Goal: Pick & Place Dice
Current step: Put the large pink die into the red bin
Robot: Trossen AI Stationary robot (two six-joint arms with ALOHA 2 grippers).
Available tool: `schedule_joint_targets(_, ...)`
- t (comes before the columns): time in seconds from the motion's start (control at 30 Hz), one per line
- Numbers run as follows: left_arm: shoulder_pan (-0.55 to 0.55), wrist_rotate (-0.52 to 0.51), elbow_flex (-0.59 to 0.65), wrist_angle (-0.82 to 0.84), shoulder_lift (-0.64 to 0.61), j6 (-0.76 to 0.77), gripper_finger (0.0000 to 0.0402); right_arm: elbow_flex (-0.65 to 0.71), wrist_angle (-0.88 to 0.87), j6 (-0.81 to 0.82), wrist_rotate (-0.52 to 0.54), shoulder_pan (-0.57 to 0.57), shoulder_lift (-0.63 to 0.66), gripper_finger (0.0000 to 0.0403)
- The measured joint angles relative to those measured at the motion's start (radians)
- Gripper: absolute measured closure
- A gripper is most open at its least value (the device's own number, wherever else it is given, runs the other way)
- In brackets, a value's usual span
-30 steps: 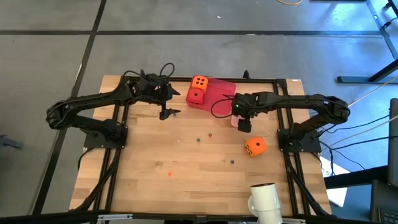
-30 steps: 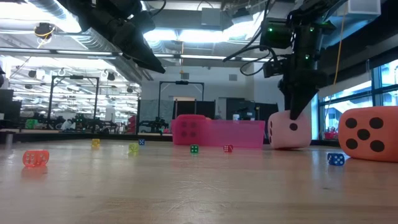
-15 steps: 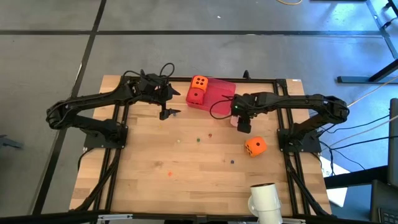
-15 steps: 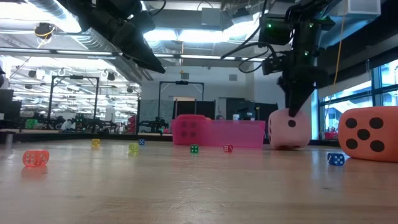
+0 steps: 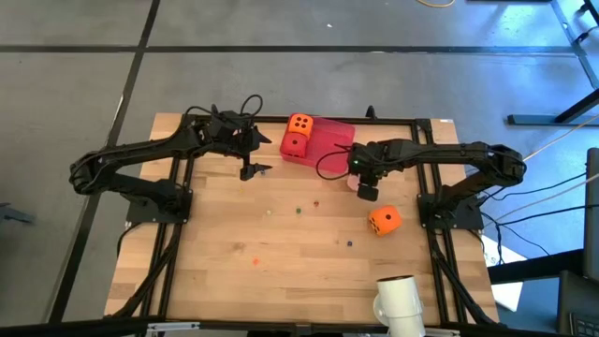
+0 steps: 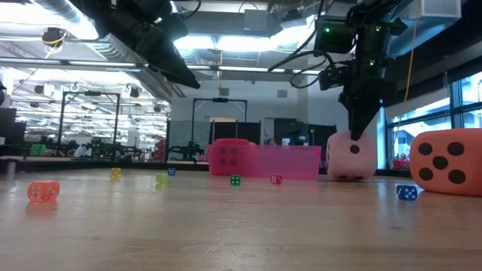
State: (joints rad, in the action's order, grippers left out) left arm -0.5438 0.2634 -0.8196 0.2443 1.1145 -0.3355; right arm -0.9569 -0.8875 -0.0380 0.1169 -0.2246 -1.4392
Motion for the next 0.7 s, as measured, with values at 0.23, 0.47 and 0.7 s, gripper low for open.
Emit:
schedule_joint_targets(0.23, 0.0, 0.0, 0.0, 0.0, 0.0, 0.0, 0.0002, 0.003, -0.011, 0.006, -0.016, 0.052, 0.035, 0.0332)
schedule_joint_targets(0.47, 0.0, 0.0, 0.0, 0.0, 0.0, 0.0, 0.0002, 0.004, -0.009, 0.038, -0.02, 0.089, 0.073, 0.0337)
schedule_joint_targets(0.7, 0.0, 0.0, 0.0, 0.0, 0.0, 0.0, 0.0002, 0.004, 0.134, 0.034, -0.205, 0.121, 0.076, 0.0354)
